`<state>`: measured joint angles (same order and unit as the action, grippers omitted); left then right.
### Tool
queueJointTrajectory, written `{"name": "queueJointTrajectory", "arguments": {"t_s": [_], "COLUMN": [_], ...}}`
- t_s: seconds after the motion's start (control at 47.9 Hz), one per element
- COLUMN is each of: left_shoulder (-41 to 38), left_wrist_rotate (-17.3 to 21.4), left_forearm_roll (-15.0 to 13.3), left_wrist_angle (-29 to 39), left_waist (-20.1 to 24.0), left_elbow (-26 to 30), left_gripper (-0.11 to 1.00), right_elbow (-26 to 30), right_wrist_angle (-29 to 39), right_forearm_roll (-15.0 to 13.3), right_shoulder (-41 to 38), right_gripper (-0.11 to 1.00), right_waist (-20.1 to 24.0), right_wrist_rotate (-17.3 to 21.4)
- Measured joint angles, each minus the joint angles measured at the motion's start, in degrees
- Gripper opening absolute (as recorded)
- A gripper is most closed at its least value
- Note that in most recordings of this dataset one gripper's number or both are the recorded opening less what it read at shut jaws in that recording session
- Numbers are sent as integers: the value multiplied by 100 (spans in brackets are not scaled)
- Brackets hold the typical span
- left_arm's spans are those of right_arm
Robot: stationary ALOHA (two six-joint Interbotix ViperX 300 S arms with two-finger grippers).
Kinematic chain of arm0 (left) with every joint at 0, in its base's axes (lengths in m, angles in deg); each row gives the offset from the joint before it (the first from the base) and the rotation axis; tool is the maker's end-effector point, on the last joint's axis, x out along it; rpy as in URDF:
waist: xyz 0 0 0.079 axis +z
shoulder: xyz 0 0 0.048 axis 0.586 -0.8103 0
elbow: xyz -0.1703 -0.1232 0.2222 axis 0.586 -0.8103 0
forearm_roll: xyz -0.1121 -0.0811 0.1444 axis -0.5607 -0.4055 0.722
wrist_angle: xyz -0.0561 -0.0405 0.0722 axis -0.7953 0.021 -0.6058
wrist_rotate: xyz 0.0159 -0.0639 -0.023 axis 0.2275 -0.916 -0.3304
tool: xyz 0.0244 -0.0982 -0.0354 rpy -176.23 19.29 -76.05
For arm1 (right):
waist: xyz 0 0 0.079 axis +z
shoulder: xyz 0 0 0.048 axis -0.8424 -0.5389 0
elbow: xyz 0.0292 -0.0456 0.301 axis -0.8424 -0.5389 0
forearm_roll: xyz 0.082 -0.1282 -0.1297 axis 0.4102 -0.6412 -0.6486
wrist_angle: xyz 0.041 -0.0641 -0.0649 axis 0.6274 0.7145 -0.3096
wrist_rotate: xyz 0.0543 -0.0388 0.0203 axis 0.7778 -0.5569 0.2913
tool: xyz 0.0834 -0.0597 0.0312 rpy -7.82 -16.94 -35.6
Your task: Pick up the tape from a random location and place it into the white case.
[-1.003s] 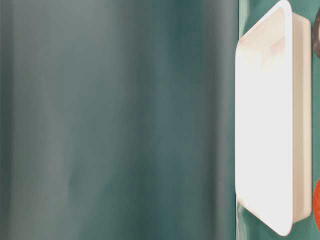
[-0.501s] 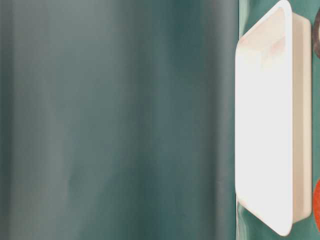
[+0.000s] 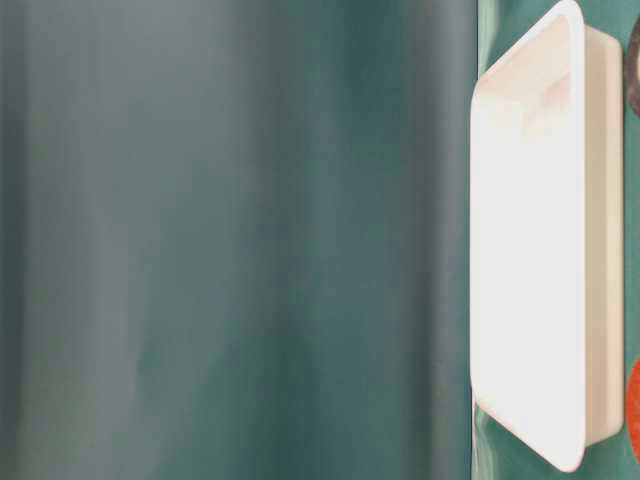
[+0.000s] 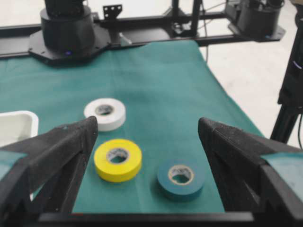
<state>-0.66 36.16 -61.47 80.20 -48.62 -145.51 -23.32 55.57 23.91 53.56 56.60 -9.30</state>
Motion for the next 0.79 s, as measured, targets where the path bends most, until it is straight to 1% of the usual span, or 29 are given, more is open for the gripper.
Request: {"name": "queueJointTrajectory", "arguments": {"t_s": [0.188,0.334,0.543,0.794], "left_shoulder": [-105,-571,-1371,-2496], "left_wrist_rotate": [-18,-18,-18,-9], "left_forearm_roll": [9,0,0,0], "left_wrist_angle": [-18,-53,-62,-62], "left_waist": [0,-9,0,0], "left_elbow": [70,299,896,1767], "left_gripper": [99,99,99,99], "right_elbow": [0,0,0,0], "right_wrist_angle": [-9,-9,-9,0], "right_forearm_roll": [0,0,0,0], "right_shoulder": [-26,-53,-70,-79], "right_gripper": [92,92,92,92], "right_waist": [0,0,0,0], "right_wrist_rotate": [0,0,0,0]}}
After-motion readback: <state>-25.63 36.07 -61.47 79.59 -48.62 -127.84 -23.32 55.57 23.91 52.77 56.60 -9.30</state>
